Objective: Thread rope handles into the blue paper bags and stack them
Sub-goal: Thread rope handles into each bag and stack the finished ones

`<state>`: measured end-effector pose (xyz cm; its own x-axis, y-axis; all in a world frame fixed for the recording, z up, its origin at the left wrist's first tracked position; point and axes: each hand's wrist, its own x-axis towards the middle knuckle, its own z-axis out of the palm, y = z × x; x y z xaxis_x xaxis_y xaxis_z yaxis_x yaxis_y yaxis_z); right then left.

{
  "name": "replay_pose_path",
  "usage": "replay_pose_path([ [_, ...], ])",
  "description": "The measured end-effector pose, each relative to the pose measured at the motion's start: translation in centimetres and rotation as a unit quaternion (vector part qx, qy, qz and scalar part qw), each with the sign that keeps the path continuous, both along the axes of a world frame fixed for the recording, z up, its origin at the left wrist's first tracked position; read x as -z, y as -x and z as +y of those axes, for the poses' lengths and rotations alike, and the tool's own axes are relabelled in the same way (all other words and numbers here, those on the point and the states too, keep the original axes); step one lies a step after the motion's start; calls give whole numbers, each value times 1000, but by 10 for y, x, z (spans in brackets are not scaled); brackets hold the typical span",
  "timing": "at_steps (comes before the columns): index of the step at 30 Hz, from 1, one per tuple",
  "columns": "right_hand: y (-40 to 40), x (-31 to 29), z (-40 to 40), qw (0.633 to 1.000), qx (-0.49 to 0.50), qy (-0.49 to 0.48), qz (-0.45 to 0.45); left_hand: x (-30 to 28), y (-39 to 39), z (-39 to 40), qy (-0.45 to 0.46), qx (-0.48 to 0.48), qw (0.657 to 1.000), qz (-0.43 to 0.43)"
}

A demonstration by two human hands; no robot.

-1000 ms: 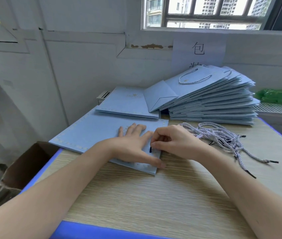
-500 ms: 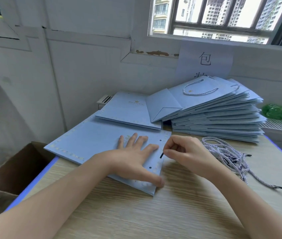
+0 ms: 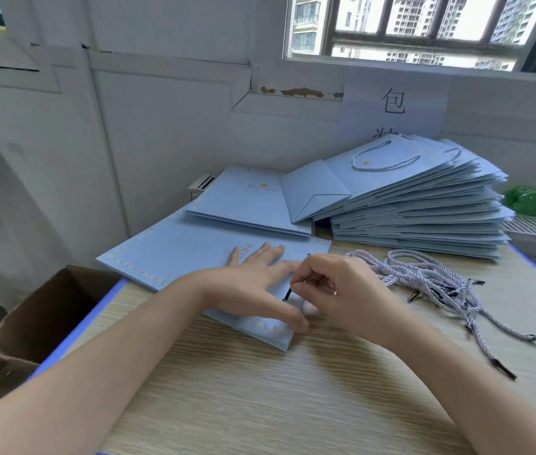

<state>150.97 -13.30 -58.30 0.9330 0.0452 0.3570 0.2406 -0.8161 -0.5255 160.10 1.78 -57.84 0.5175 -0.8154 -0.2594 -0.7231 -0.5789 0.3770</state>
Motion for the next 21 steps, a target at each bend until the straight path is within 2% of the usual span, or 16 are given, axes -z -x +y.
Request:
replay_pose_path([
  [3,-3,2,-1,999,-5,50,-14,0,1,0,2,2,1000,3],
  [11,-6,6,1,997,-21,62,-33,-1,0,0,18,1,999,27],
  [16,-2,1,4,995,-59,83,10,-8,1,2,29,-8,999,43],
  [18,-1,-1,2,993,-58,102,-9,-9,0,4,48,-22,997,60],
  [21,2,-5,-2,987,-10,133,-90,-16,-2,7,113,-59,984,120],
])
